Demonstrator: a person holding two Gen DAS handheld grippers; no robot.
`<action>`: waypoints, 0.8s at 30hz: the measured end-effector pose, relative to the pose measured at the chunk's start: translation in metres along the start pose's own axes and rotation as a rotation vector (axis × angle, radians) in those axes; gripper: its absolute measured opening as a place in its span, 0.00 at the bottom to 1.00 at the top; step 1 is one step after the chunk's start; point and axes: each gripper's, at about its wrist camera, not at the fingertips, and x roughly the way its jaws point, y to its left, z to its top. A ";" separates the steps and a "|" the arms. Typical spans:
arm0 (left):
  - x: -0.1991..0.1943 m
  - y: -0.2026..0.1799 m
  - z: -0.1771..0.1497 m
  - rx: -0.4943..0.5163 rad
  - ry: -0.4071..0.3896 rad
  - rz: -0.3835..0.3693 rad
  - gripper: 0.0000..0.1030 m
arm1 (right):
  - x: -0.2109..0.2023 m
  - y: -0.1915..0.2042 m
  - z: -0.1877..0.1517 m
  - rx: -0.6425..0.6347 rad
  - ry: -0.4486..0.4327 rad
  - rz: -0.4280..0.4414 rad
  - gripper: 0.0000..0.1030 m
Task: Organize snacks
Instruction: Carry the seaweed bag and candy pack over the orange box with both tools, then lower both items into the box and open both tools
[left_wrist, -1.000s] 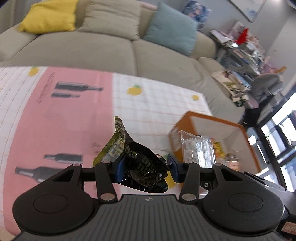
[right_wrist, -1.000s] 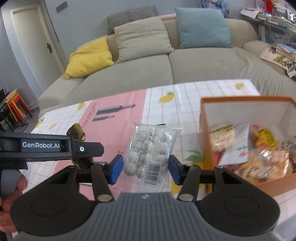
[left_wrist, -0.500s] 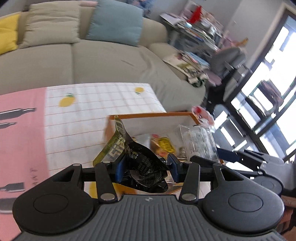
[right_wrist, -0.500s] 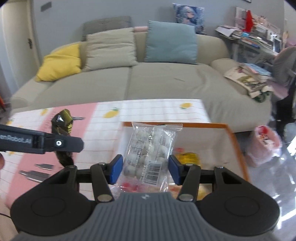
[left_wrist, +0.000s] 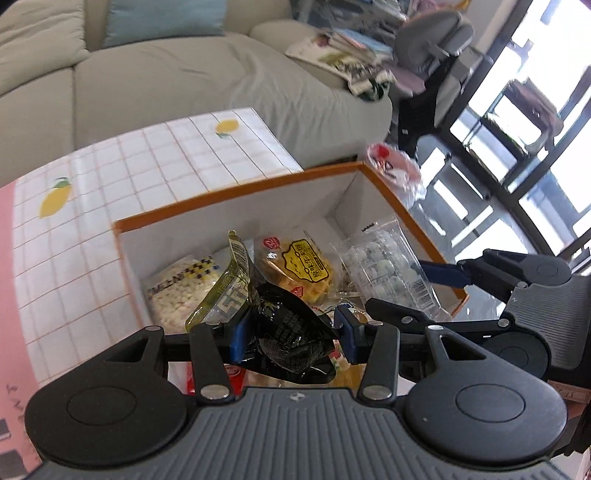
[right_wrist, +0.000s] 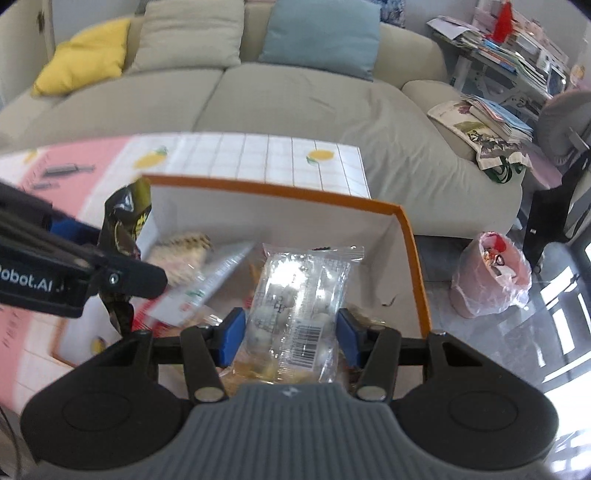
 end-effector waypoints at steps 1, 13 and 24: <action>0.006 -0.001 0.002 0.008 0.011 -0.002 0.52 | 0.004 -0.001 -0.002 -0.015 0.006 -0.005 0.51; 0.053 -0.007 0.011 0.063 0.102 0.024 0.52 | 0.046 -0.009 -0.003 -0.067 0.078 -0.009 0.51; 0.076 -0.007 0.018 0.073 0.131 0.062 0.55 | 0.073 -0.022 -0.002 -0.059 0.120 -0.063 0.52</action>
